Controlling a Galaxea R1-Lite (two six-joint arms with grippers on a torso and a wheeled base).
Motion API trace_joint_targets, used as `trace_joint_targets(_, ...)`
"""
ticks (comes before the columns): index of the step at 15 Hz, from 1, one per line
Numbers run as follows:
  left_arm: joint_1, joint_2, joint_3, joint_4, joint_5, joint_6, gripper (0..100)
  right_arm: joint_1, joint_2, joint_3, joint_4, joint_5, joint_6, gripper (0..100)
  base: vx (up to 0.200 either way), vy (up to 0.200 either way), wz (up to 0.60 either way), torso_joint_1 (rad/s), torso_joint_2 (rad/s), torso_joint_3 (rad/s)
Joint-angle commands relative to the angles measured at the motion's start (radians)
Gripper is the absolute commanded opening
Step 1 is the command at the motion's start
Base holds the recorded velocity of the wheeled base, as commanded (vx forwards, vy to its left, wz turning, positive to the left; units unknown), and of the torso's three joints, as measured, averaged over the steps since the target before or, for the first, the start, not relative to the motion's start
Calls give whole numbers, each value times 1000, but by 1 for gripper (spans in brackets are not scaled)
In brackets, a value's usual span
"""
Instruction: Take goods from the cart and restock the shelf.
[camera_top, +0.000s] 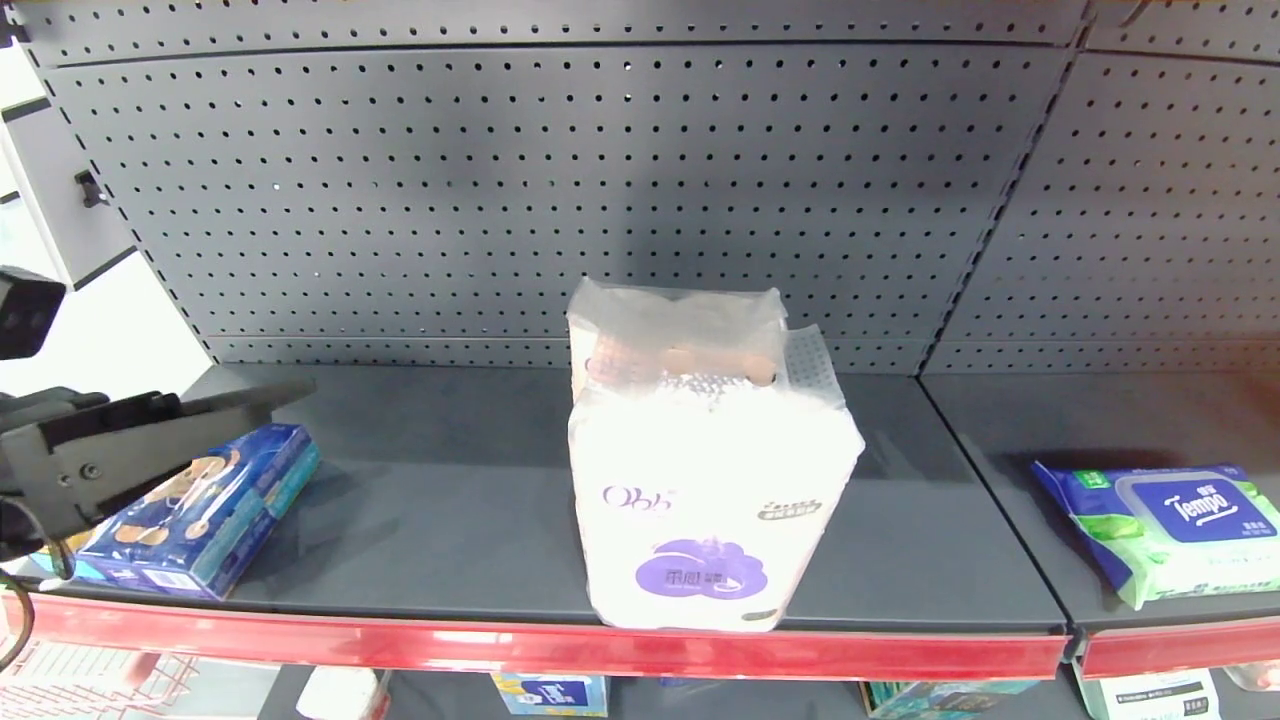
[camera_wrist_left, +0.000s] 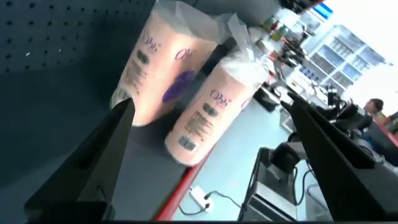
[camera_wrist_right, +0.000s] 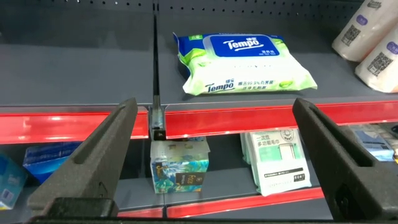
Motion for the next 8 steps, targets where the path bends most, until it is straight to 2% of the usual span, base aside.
trace_joint_targets(1, 29, -45, 11, -2, 29, 3, 100, 0, 1, 0, 0, 1, 2, 100, 0, 0, 0, 0, 0, 0)
trace_joint_targets(3, 29, -50, -5, -2, 55, 0, 100, 0, 1, 2, -3, 1, 67, 100, 0, 0, 0, 0, 0, 0)
trace_joint_targets(4, 29, -68, 12, -2, 55, -28, 100, 0, 1, 0, -3, 0, 84, 100, 0, 0, 0, 0, 0, 0)
trace_joint_targets(5, 27, -121, 29, -2, 54, -112, 100, 0, 1, 2, -5, 0, 91, 100, 0, 0, 0, 0, 0, 0)
trace_joint_targets(6, 21, -191, 25, 23, 54, -245, 100, 0, 1, 2, -5, 0, 91, 100, 0, 0, 0, 0, 0, 0)
trace_joint_targets(7, 17, -268, -12, 52, 51, -466, 100, 0, 1, 2, -5, -2, 91, 100, 0, 0, 0, 0, 0, 0)
trace_joint_targets(8, 17, -269, -22, 52, 49, -474, 100, 0, 1, 2, -5, 1, 91, 100, 0, 0, 0, 0, 0, 0)
